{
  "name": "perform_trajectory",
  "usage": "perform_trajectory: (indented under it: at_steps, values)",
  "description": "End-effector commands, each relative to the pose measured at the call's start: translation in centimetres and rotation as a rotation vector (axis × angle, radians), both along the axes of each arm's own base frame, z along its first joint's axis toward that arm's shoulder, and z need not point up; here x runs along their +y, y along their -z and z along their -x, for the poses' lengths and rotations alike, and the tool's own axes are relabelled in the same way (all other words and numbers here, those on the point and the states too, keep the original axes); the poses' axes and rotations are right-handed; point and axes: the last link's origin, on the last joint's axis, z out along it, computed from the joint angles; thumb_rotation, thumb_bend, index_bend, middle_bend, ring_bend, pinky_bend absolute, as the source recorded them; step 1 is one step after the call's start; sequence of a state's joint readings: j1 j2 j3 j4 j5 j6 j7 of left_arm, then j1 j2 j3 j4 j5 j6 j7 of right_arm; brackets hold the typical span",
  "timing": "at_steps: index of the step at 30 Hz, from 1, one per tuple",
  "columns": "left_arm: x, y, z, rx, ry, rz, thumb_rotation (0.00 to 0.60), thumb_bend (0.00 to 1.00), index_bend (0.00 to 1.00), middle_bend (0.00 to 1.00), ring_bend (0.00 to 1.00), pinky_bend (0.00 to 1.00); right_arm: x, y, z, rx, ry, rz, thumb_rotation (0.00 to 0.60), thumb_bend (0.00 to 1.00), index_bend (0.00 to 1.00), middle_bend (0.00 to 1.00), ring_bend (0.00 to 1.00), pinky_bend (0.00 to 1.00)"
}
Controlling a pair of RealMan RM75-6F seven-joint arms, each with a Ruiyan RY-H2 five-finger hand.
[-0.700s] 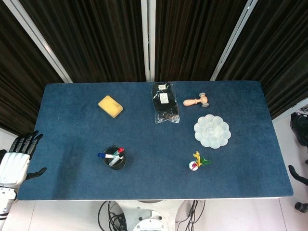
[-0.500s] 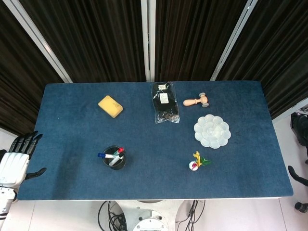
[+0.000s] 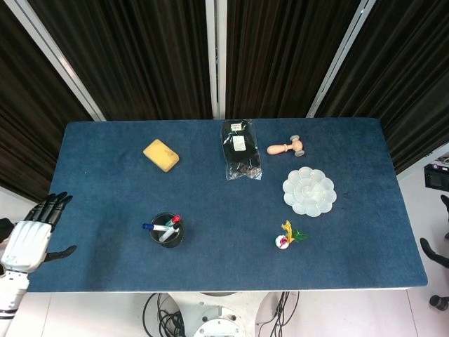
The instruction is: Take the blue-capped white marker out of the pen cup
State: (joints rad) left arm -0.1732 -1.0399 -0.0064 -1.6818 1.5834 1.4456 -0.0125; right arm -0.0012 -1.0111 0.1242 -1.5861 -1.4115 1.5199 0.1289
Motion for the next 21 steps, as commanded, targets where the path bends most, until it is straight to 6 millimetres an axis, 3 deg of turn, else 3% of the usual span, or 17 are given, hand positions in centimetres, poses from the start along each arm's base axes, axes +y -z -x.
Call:
perform_trajectory:
  at_steps: [1, 16, 21]
  values:
    - [0.1, 0.6, -1.2, 0.000, 0.011, 0.023, 0.600, 0.01, 0.10, 0.14, 0.13, 0.29, -0.5, -0.2, -0.5, -0.005, -0.020, 0.003, 0.600, 0.20, 0.00, 0.00, 0.00, 0.00]
    - [2.0, 5.8, -8.0, -0.027, 0.135, 0.217, 0.600, 0.02, 0.18, 0.27, 0.26, 0.40, -0.9, -0.7, -1.4, -0.023, -0.052, 0.012, 0.600, 0.20, 0.00, 0.00, 0.00, 0.00]
    - [3.3, 7.7, -9.2, -0.021, 0.137, 0.264, 0.600, 0.02, 0.21, 0.29, 0.27, 0.41, -0.9, -1.0, -1.6, -0.027, -0.053, 0.020, 0.600, 0.20, 0.00, 0.00, 0.00, 0.00]
